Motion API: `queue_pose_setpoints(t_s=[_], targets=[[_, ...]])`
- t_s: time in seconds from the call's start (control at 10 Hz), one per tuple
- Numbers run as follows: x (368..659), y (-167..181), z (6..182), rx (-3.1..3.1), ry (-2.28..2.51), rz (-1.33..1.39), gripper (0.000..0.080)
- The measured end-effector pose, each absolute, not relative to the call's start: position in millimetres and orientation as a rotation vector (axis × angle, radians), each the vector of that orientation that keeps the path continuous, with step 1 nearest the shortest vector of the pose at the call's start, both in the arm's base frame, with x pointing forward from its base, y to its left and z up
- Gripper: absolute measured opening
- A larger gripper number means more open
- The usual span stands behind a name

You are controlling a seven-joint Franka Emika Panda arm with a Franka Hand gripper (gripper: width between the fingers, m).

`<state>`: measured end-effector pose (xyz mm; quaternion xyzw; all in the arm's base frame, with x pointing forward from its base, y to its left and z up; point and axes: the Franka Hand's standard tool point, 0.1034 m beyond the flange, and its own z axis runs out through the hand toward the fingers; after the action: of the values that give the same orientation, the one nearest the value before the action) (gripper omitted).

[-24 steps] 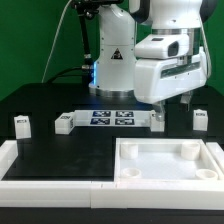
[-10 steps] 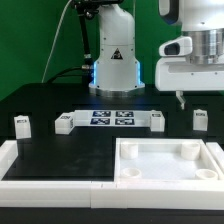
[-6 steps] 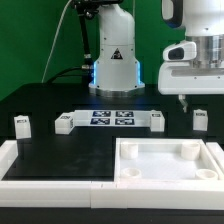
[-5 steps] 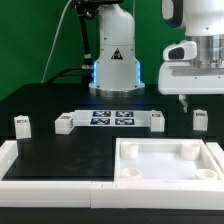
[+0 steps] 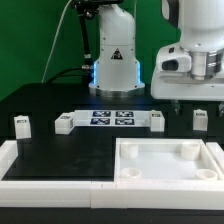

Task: Assemble one leg

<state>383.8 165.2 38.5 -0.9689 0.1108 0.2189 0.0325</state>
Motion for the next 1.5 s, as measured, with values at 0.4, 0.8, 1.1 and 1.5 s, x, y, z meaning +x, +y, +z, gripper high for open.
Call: queue_pose_setpoints(t_s=[0.4,0.8,1.1,1.5], targets=[[372,170,40.8,-2.860,0.333,1.113,0.0649],[359,171,35.0,-2.668,0.321,1.523,0.0649],[358,187,30.9,-2.697,0.282,1.472,0.0649],[353,194,22.1,-2.707,0.263,1.456,0.0649]])
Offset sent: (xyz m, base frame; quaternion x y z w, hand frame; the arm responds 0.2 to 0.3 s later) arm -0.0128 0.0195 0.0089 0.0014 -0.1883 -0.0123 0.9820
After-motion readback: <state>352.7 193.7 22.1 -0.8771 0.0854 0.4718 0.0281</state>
